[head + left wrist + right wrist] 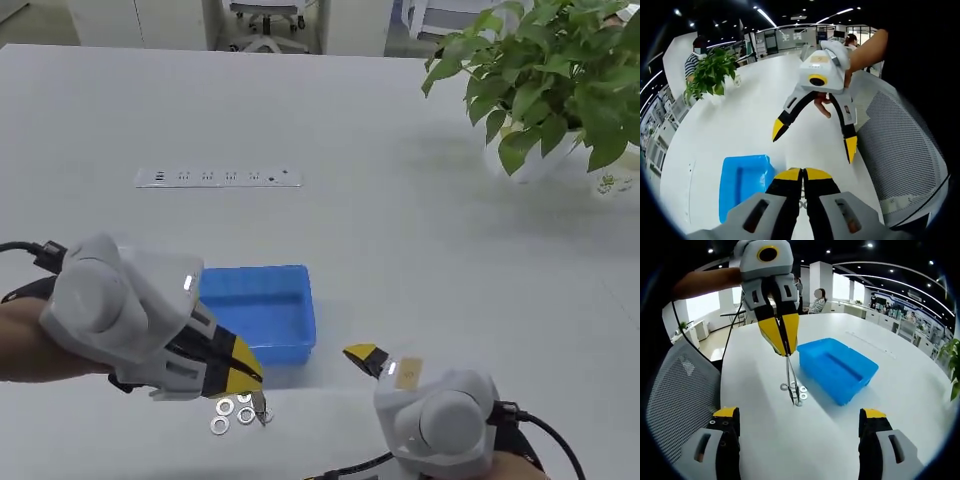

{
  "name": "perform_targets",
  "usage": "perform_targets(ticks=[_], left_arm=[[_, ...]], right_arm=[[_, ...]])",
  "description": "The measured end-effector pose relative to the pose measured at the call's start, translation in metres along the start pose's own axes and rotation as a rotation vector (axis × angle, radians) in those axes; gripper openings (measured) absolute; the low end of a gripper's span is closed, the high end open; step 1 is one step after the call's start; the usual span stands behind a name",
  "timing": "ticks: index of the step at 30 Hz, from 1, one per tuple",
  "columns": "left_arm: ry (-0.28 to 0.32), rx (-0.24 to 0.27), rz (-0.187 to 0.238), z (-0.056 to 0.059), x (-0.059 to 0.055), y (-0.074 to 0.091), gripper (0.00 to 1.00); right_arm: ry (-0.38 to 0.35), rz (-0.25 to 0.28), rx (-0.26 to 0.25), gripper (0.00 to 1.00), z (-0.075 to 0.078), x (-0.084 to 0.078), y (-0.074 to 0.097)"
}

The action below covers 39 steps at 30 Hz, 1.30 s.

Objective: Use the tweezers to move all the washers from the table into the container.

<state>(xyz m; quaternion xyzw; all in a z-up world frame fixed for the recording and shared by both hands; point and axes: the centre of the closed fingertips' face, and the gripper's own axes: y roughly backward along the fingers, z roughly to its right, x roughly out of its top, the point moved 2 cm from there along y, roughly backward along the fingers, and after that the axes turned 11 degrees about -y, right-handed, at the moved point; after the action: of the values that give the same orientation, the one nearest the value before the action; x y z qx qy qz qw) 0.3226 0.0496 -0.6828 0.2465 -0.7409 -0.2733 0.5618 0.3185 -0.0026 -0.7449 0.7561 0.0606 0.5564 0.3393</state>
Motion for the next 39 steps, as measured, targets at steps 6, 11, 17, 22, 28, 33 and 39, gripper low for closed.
perform_targets(ticks=[6,11,17,22,28,33,39], left_arm=[[-0.008,-0.009,0.001,0.000,0.000,0.000,0.05],[-0.009,-0.011,0.002,0.000,0.000,-0.001,0.05],[0.001,-0.003,0.003,-0.001,-0.001,-0.001,0.05],[0.015,0.007,0.008,-0.002,-0.003,0.000,0.05],[0.024,0.020,0.008,-0.003,-0.005,0.000,0.05],[0.034,0.021,0.015,-0.002,-0.005,0.000,0.05],[0.038,0.022,0.014,-0.002,-0.005,0.001,0.05]], right_arm=[[0.008,0.000,0.022,0.96,-0.001,0.002,-0.003],[0.022,0.010,0.056,0.87,-0.005,0.006,-0.007],[0.062,0.003,0.085,0.76,-0.006,0.009,-0.015],[0.113,-0.005,0.108,0.66,-0.006,0.012,-0.022],[0.209,-0.044,0.143,0.48,-0.009,0.010,-0.031],[0.293,-0.071,0.162,0.31,-0.013,0.010,-0.040],[0.304,-0.092,0.182,0.24,-0.014,0.010,-0.050]])
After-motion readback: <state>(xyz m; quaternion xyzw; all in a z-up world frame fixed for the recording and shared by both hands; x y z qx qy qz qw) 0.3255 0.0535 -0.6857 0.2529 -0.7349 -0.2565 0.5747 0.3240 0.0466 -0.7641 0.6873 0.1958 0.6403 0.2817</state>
